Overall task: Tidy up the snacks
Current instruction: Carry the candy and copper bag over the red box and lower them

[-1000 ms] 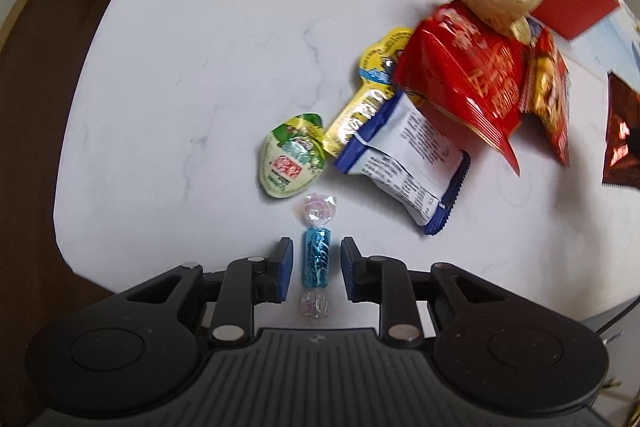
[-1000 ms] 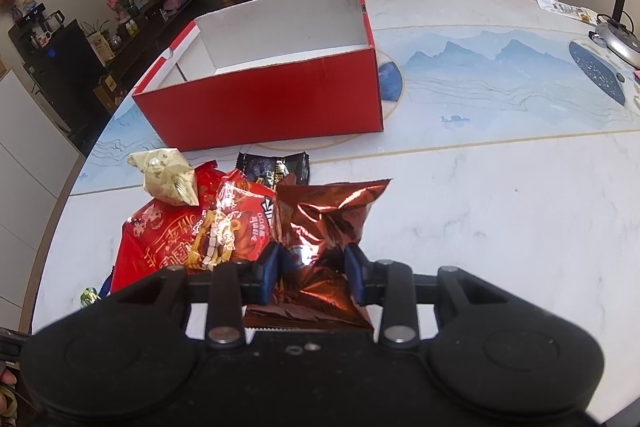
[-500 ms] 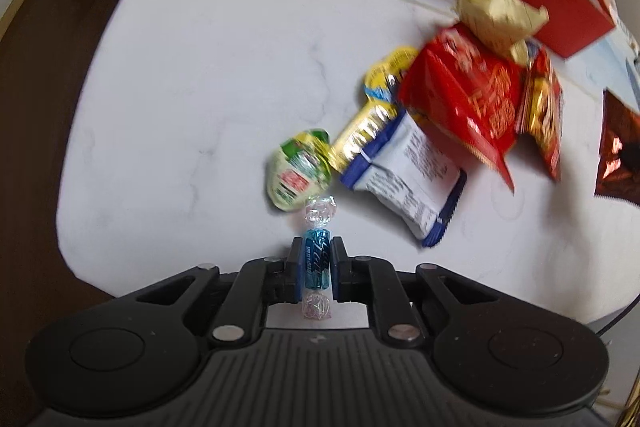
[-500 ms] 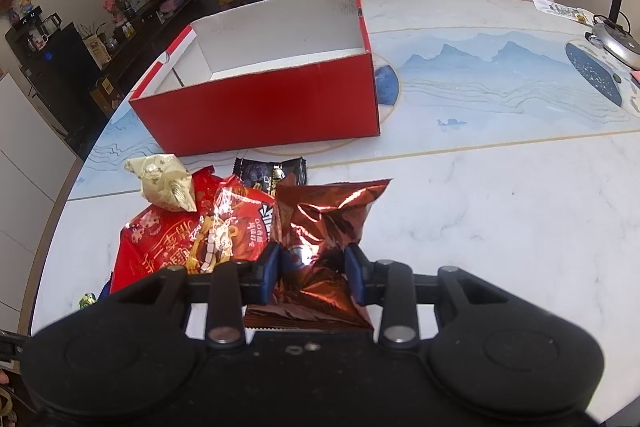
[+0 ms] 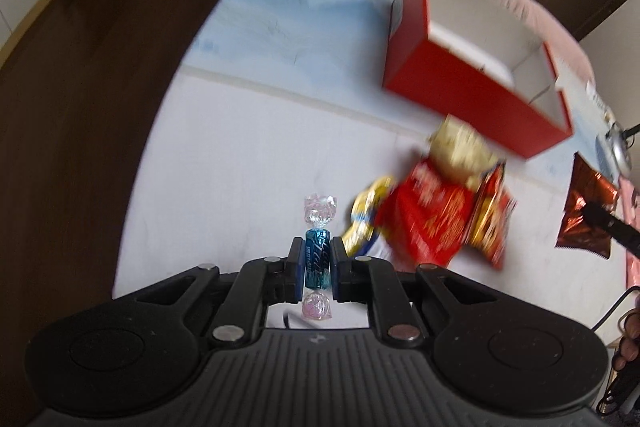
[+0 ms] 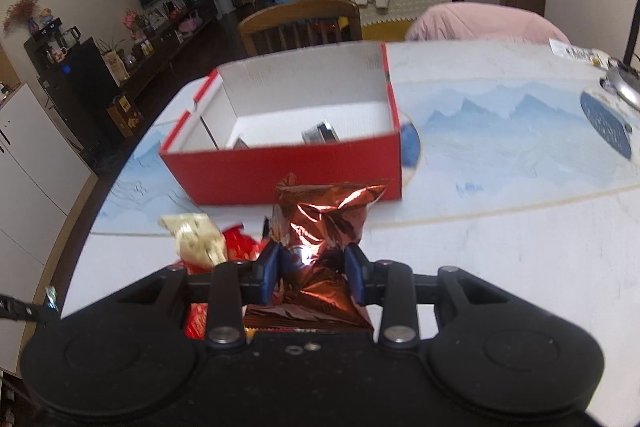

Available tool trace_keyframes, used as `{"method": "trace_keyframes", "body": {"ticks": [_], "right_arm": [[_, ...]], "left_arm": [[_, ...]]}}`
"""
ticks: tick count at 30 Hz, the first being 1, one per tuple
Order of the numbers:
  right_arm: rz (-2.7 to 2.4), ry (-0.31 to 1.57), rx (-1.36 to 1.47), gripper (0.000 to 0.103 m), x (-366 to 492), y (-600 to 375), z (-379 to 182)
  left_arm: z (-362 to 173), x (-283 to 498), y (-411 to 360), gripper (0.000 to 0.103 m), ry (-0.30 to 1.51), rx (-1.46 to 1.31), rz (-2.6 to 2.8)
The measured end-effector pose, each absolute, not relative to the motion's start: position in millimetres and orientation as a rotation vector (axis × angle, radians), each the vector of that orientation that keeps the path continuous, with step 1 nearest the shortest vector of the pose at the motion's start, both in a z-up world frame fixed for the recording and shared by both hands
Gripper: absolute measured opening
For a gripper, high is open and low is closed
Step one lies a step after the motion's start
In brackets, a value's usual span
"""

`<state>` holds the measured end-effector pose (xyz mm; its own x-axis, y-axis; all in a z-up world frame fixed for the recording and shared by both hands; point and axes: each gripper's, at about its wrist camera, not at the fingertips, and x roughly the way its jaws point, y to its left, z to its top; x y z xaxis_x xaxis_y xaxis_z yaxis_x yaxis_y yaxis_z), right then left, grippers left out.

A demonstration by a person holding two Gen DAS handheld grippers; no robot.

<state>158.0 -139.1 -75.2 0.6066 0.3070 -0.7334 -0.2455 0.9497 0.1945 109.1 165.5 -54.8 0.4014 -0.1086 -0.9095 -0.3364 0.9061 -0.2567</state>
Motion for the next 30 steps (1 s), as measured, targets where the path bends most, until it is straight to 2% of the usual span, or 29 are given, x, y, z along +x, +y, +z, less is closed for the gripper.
{"method": "trace_keyframes", "body": {"ticks": [8,20,30], "right_arm": [[0.343,0.821,0.039,0.033,194,-127,-55],[0.338,0.775,0.024,0.033,262,-115,-38],[0.335,0.784,-0.038,0.033,319,-103,-43]], "left_arm": [[-12,160,163,0.012,1.058,-0.366,0.144],[24,260,143,0.012,0.978,-0.257,0.156],[21,337,102,0.012,0.966,-0.142,0.129]]}}
